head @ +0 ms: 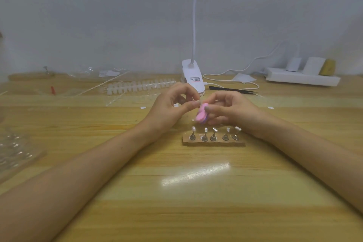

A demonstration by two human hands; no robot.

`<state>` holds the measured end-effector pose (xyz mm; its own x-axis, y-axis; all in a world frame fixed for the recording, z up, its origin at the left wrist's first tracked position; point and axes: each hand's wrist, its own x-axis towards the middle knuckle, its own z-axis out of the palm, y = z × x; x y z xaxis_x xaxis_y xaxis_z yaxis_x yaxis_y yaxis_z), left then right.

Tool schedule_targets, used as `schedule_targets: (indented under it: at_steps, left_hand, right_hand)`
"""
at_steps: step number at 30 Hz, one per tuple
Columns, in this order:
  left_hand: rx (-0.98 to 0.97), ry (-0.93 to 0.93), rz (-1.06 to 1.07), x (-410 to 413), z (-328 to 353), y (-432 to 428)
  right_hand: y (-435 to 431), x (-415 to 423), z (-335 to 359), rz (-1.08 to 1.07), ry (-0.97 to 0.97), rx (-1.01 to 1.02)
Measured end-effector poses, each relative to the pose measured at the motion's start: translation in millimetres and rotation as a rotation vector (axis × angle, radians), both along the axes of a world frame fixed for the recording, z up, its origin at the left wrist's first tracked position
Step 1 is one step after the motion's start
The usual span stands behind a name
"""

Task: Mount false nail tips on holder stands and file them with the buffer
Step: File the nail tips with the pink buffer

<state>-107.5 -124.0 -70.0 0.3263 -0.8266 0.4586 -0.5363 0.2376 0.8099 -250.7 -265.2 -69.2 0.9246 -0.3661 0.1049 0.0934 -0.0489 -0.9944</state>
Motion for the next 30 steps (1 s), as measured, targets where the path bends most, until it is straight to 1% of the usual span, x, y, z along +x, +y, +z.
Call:
schedule_targets:
  at_steps: [1,4,5,8,9,11,12,15,16,18,19,23,26,27,30]
  left_hand:
    - [0.001,0.008,0.001,0.1,-0.1,0.0]
    - [0.008,0.008,0.004,1.0,-0.2,-0.7]
    - [0.005,0.003,0.005,1.2,-0.5,-1.0]
    - [-0.005,0.007,0.005,2.0,-1.6,-1.3]
    - [-0.003,0.017,0.01,2.3,-2.0,-1.4]
    - [0.0,0.024,0.017,3.5,-2.6,-2.1]
    - [-0.004,0.015,0.017,4.0,-2.7,-2.2]
    - [-0.006,-0.02,0.007,3.6,-3.2,-2.4]
    - [-0.005,-0.019,0.007,3.5,-3.2,-2.4]
    - [-0.006,-0.004,0.014,3.4,-2.7,-2.3]
    - [-0.009,0.001,0.017,3.6,-2.3,-2.2]
    - [-0.015,-0.005,0.017,2.6,-2.2,-2.2]
    - [-0.013,0.008,0.013,2.8,-2.3,-2.2]
    - [-0.019,0.006,0.011,2.7,-2.1,-2.0]
    - [-0.019,-0.021,0.001,2.0,-1.9,-1.9]
  right_hand:
    - [0.7,0.5,-0.3,0.006,0.006,-0.012]
    - [-1.6,-1.1,2.4,-0.092,-0.066,0.114]
    - [-1.8,-1.3,2.7,-0.091,-0.06,0.1]
    - [2.9,-0.8,0.3,0.002,0.035,-0.081]
    - [3.1,-0.7,0.1,-0.011,0.026,-0.069]
    - [1.4,-1.5,1.2,-0.062,-0.038,0.034]
    - [0.4,-1.8,2.0,-0.068,-0.045,0.042]
    - [2.6,-1.0,1.9,0.013,0.046,-0.083]
    - [2.4,-0.7,1.4,0.015,0.042,-0.075]
    - [0.2,-1.1,1.4,-0.039,-0.028,0.038]
    - [-0.9,-1.7,1.4,-0.058,-0.052,0.06]
    - [2.9,-0.9,-0.1,0.035,0.026,-0.07]
    - [-0.9,-1.9,0.1,-0.032,-0.043,0.05]
    - [-1.1,-1.8,0.5,-0.03,-0.041,0.044]
    - [1.9,-0.6,-0.7,0.041,0.023,-0.061]
